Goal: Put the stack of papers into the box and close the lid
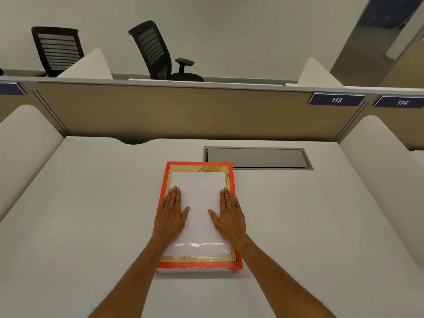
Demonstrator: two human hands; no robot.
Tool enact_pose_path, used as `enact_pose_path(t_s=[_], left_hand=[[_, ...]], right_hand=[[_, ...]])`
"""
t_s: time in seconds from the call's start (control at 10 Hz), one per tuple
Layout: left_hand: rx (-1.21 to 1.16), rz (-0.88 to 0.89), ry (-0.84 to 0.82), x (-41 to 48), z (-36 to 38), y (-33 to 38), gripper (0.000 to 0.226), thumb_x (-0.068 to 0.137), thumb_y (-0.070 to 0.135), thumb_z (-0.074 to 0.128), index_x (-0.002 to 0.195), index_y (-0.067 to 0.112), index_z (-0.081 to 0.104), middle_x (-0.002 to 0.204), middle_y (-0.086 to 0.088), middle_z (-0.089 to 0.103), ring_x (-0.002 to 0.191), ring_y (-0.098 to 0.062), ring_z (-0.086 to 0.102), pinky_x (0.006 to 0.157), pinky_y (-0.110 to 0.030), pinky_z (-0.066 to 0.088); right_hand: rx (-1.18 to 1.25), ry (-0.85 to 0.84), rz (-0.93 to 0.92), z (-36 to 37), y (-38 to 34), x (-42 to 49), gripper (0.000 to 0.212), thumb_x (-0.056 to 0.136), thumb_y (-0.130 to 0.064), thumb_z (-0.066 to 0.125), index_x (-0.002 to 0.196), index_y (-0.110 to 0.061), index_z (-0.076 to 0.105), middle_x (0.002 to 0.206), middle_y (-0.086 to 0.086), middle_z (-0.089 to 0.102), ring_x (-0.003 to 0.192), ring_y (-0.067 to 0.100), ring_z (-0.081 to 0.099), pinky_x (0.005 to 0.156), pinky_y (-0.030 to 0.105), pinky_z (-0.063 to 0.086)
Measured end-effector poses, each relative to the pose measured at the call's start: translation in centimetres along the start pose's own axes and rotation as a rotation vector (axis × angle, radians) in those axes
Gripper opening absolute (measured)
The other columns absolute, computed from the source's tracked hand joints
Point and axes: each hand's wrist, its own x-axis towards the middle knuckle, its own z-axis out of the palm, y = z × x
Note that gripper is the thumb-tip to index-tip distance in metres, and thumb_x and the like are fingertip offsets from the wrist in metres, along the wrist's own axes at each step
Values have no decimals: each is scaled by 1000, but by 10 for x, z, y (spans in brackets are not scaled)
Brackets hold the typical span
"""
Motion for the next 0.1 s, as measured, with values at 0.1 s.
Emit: enact_pose_path(t_s=[0.1], left_hand=[[-45,-1,1,1,4,10,103,75,72,-22,155,12,-1,165,-5,-3,153,-19,-2,124,-34,-1]], right_hand=[[-13,12,-19,-3,10,-3,83,96,-63,22,156,-15,-8,165,3,-8,153,18,-6,124,30,-4]])
